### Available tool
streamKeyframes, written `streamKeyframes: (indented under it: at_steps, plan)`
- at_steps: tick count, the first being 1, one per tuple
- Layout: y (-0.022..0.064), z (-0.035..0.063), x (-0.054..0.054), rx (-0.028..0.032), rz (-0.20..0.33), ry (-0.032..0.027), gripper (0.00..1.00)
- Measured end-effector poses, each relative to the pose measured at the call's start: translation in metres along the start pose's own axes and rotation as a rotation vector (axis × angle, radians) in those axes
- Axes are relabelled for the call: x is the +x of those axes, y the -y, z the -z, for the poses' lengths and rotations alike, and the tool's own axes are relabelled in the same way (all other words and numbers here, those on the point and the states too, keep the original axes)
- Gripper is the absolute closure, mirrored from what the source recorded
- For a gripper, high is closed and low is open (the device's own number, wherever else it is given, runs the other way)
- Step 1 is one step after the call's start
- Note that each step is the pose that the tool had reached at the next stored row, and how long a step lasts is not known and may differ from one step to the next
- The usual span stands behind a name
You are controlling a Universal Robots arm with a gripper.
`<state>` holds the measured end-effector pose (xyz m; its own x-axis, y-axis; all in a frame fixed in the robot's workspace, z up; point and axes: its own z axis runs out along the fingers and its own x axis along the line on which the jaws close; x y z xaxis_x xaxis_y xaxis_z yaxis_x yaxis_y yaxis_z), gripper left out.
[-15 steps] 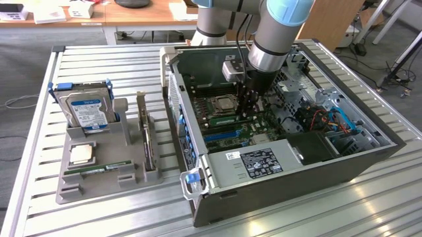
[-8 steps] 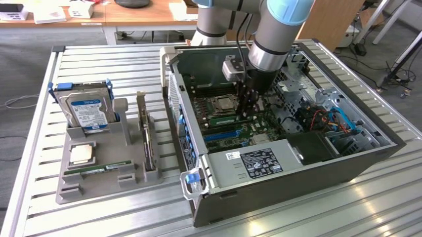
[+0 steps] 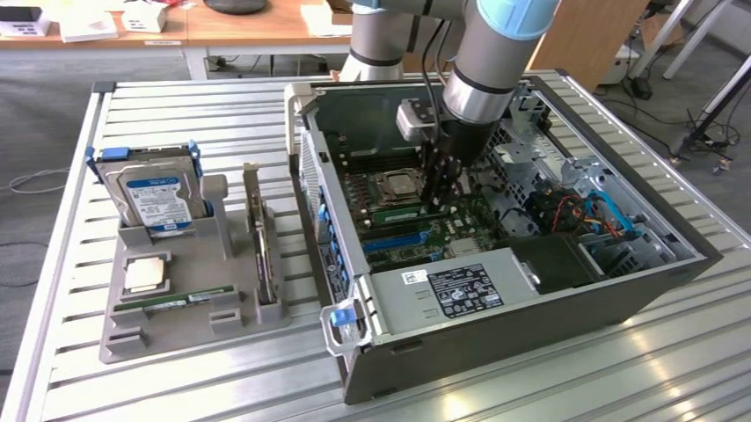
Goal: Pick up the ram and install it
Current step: 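Insert the ram into the slot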
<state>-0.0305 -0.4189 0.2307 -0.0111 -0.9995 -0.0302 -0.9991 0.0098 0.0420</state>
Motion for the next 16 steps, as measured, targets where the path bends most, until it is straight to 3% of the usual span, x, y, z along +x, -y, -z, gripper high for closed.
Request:
streamKeyframes:
  at_steps: [16]
  plan:
    - [-0.0005,0.0126,0.0,0.0,0.0,0.0,0.69]
